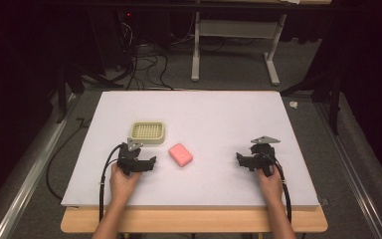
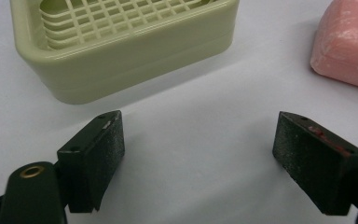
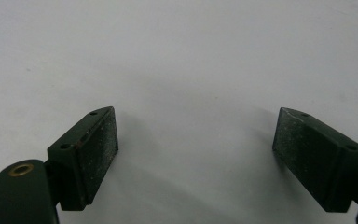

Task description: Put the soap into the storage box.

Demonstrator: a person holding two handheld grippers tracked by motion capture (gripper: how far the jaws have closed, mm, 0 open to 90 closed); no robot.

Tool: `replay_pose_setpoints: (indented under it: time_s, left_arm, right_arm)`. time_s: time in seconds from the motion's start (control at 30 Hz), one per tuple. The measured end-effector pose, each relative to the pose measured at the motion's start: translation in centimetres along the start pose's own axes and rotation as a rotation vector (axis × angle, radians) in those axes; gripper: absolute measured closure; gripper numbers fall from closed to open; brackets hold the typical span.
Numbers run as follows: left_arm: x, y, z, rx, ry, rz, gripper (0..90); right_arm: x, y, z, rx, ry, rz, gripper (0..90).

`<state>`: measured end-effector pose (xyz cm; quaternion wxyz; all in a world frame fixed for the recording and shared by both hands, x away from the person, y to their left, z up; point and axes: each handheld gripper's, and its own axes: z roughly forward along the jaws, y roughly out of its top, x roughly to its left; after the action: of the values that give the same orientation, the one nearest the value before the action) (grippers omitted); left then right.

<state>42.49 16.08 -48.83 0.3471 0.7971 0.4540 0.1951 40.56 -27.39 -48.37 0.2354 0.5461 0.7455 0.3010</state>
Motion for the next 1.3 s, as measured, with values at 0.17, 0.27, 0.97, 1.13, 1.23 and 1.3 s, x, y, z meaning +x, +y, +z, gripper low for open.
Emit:
replay_pose_setpoints:
  time_s: [0.17, 0.27, 0.97, 1.13, 1.23, 1.3]
  left_arm:
    - [0.01, 0.00, 0.00, 0.001, -0.001, -0.001, 17.1]
    - [0.03, 0.01, 0.01, 0.001, -0.002, -0.003, 17.1]
    - [0.10, 0.08, 0.01, 0.006, -0.007, -0.006, 17.0]
    - [0.08, 0.18, 0.02, 0.012, -0.004, -0.006, 16.8]
    - [-0.04, 0.29, 0.03, 0.015, 0.002, -0.013, 16.7]
    - [-0.08, 0.30, 0.01, 0.014, 0.000, -0.013, 16.1]
  right_arm:
    - [0.00, 0.00, 0.00, 0.000, 0.000, 0.000, 14.6]
    - [-0.01, 0.00, 0.01, 0.000, 0.001, -0.001, 14.6]
    - [0.00, 0.00, 0.00, 0.000, 0.000, -0.001, 14.6]
    - [0.00, 0.00, 0.00, 0.000, 0.000, 0.000, 14.6]
    - [0.00, 0.00, 0.00, 0.000, 0.000, 0.000, 14.6]
    - [0.00, 0.01, 0.00, 0.000, 0.000, -0.001, 14.6]
